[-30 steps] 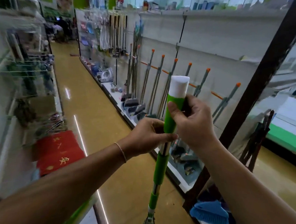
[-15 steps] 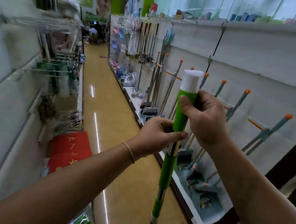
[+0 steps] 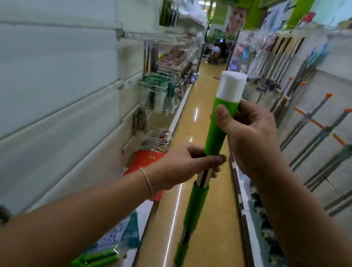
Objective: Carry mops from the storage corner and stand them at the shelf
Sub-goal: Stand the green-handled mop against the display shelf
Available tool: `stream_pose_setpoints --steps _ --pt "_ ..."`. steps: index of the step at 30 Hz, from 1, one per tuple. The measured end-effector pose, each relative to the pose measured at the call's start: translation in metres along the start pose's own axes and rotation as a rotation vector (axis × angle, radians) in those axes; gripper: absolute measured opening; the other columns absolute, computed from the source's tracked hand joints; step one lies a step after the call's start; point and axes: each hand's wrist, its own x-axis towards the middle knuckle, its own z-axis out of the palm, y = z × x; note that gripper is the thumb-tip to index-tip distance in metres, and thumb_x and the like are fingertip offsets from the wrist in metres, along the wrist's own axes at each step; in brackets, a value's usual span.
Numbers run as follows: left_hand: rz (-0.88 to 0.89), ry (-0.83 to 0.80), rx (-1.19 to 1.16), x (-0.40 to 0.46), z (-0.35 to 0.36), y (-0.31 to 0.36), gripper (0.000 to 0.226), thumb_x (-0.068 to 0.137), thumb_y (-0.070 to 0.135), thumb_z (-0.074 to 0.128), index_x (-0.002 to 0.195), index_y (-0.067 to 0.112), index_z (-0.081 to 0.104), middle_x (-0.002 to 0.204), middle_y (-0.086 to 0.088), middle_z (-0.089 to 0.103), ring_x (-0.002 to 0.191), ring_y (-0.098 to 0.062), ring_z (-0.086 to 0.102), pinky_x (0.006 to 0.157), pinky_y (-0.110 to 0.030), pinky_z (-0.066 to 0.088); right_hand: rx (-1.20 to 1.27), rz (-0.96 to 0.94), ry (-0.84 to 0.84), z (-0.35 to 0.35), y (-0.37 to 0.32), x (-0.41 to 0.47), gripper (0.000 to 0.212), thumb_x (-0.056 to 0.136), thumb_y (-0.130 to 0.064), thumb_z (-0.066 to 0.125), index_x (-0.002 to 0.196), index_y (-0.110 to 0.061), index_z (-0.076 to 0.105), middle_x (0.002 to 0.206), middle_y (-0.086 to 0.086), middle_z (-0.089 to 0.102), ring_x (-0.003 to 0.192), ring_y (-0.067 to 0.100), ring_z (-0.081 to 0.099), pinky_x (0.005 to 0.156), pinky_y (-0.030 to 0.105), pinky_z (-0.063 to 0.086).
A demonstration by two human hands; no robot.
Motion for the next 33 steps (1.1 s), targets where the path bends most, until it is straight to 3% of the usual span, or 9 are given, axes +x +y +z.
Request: stream_pose_setpoints --steps 3,5,10,12,15,19,24,29,33 --pt "-0.019 0.125 0.012 -0.001 0.002 0.007 0.03 0.081 0.03 0.075 0.096 0.005 0.071 0.09 -0.014 0.073 0.086 -0.028 0.071 0.09 -0.05 0.055 0.127 0.002 -0.119 -0.005 0.007 0.016 0.007 0.093 -0.012 0.064 0.089 -0.018 0.066 0.074 -0.002 0.061 0.072 0.01 0.06 0.068 0.023 0.055" --pt "-0.032 0.192 0.013 -0.007 0.003 0.016 0.033 0.077 0.028 0.071 0.096 0.001 0.069 0.086 -0.012 0.072 0.082 -0.026 0.07 0.084 -0.042 0.057 0.191 -0.007 -0.179 -0.002 0.008 0.022 0.001 0.09 -0.016 0.067 0.089 -0.016 0.067 0.076 0.005 0.06 0.073 0.014 0.058 0.068 0.026 0.052" --pt "-0.018 0.389 0.009 -0.033 0.001 0.032 0.034 0.074 0.024 0.07 0.102 0.005 0.065 0.082 -0.012 0.073 0.077 -0.027 0.071 0.075 -0.037 0.058 0.251 -0.048 -0.36 0.017 0.001 0.028 0.025 0.084 -0.025 0.068 0.09 -0.001 0.065 0.079 0.026 0.055 0.072 0.024 0.053 0.066 0.038 0.049" --pt "-0.018 0.43 0.028 -0.047 -0.001 0.043 0.028 0.077 0.021 0.067 0.102 0.007 0.064 0.083 -0.012 0.073 0.076 -0.027 0.071 0.073 -0.035 0.057 0.279 -0.059 -0.412 0.026 -0.008 0.029 0.024 0.088 -0.023 0.07 0.094 0.0 0.067 0.083 0.032 0.056 0.073 0.023 0.056 0.068 0.037 0.051" --pt "-0.018 0.53 0.043 -0.071 -0.004 0.064 0.022 0.081 0.016 0.064 0.101 0.007 0.062 0.084 -0.015 0.072 0.074 -0.026 0.071 0.072 -0.037 0.059 0.34 -0.067 -0.46 0.043 -0.027 0.031 0.009 0.089 -0.017 0.072 0.093 -0.009 0.072 0.074 0.015 0.063 0.071 0.011 0.061 0.065 0.025 0.052" --pt "0.015 0.642 0.058 -0.104 -0.005 0.09 0.012 0.081 0.014 0.065 0.091 0.008 0.063 0.083 -0.018 0.071 0.078 -0.034 0.069 0.072 -0.042 0.061 0.411 -0.045 -0.524 0.069 -0.056 0.029 0.019 0.086 -0.023 0.074 0.102 -0.013 0.072 0.074 -0.008 0.068 0.073 0.004 0.065 0.068 0.021 0.053" --pt "0.009 0.755 0.121 -0.146 -0.013 0.121 0.013 0.088 0.016 0.064 0.096 0.006 0.063 0.093 -0.022 0.071 0.081 -0.038 0.069 0.072 -0.04 0.061 0.443 -0.052 -0.546 0.1 -0.094 0.02 0.018 0.085 -0.028 0.075 0.1 -0.017 0.074 0.081 -0.007 0.072 0.078 0.007 0.069 0.07 0.024 0.055" --pt "0.06 0.847 0.202 -0.182 -0.027 0.134 0.016 0.09 0.018 0.063 0.098 0.005 0.065 0.095 -0.021 0.072 0.079 -0.034 0.072 0.073 -0.04 0.061 0.412 -0.145 -0.56 0.129 -0.122 0.005 0.006 0.088 -0.025 0.072 0.09 -0.018 0.071 0.09 0.011 0.073 0.073 0.006 0.068 0.069 0.022 0.059" --pt "0.077 0.908 0.281 -0.204 -0.041 0.152 0.018 0.092 0.02 0.062 0.097 0.004 0.066 0.094 -0.018 0.073 0.079 -0.03 0.073 0.076 -0.042 0.06 0.432 -0.212 -0.529 0.152 -0.146 0.002 0.006 0.087 -0.025 0.074 0.085 -0.02 0.072 0.076 0.004 0.071 0.064 0.001 0.066 0.06 0.015 0.055"
